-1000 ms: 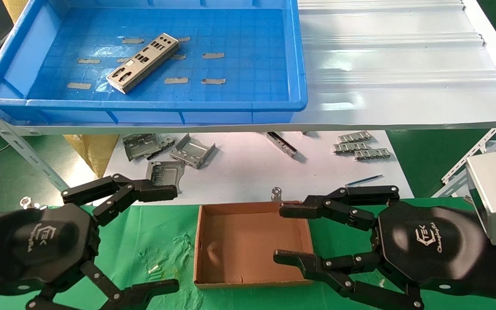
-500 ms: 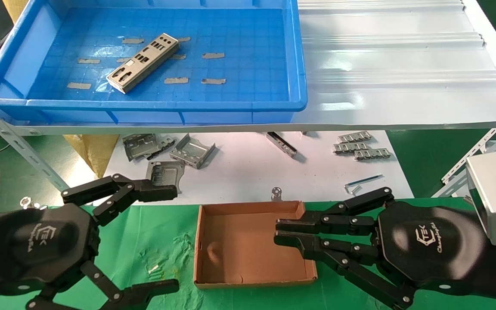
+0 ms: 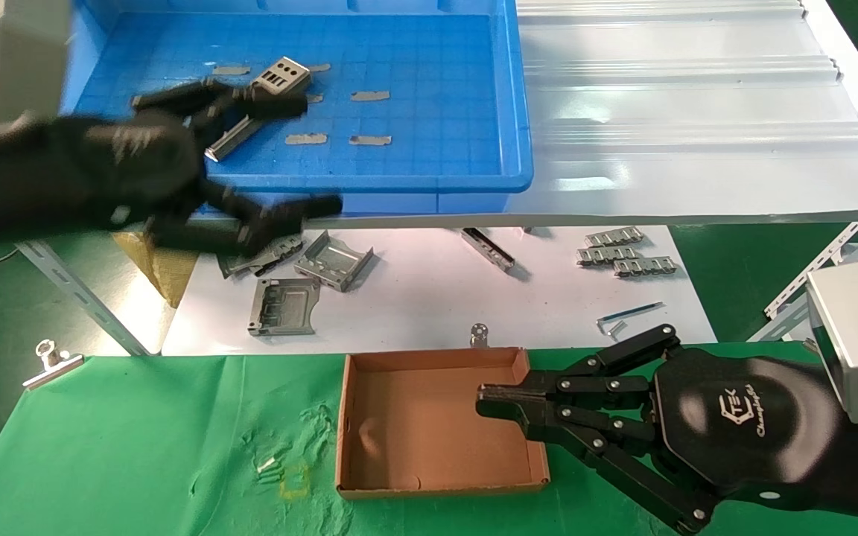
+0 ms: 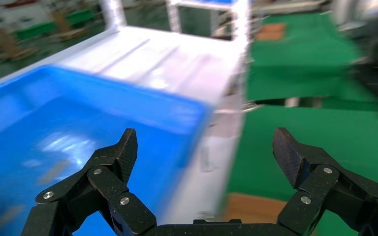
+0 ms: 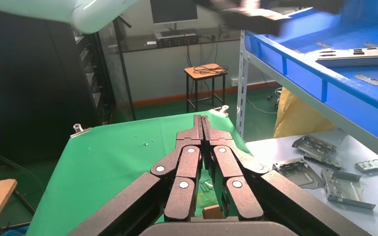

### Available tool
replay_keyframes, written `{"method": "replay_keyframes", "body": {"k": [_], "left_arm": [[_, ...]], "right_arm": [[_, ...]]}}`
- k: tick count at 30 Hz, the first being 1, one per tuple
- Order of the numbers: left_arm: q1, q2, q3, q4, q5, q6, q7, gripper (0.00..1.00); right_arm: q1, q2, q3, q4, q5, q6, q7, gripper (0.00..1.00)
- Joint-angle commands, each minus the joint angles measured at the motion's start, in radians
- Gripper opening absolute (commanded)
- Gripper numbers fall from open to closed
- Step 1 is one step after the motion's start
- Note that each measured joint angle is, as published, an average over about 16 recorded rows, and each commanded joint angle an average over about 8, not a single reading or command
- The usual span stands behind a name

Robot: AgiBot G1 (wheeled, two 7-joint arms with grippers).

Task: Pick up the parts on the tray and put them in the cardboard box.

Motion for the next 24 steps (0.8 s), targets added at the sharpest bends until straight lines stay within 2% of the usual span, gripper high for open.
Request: {"method": "replay_keyframes", "body": {"k": [1, 8, 18, 20, 24], "left_arm": [[-0.079, 0.047, 0.026, 0.085, 0.057, -0.013, 0.009, 1.00], [-0.261, 0.178, 0.099, 0.413, 0.218, -0.102, 0.075, 1.00], [-0.375, 0.266, 0.134, 0.710, 0.299, -0.212, 0.182, 1.00], [-0.385, 0.274, 0.134, 0.745, 0.303, -0.224, 0.203, 1.00], [-0.399, 0.284, 0.131, 0.798, 0.301, -0.238, 0.239, 1.00]], "right_arm": [[0.000, 0.000, 0.000, 0.000, 0.000, 0.000, 0.000, 0.00], [0.000, 0.000, 0.000, 0.000, 0.000, 0.000, 0.000, 0.00], [0.000, 0.000, -0.001, 0.000, 0.001, 0.000, 0.000, 0.01], [0.000, 0.000, -0.001, 0.000, 0.001, 0.000, 0.000, 0.12], [0.000, 0.000, -0.001, 0.000, 0.001, 0.000, -0.001, 0.62]]}}
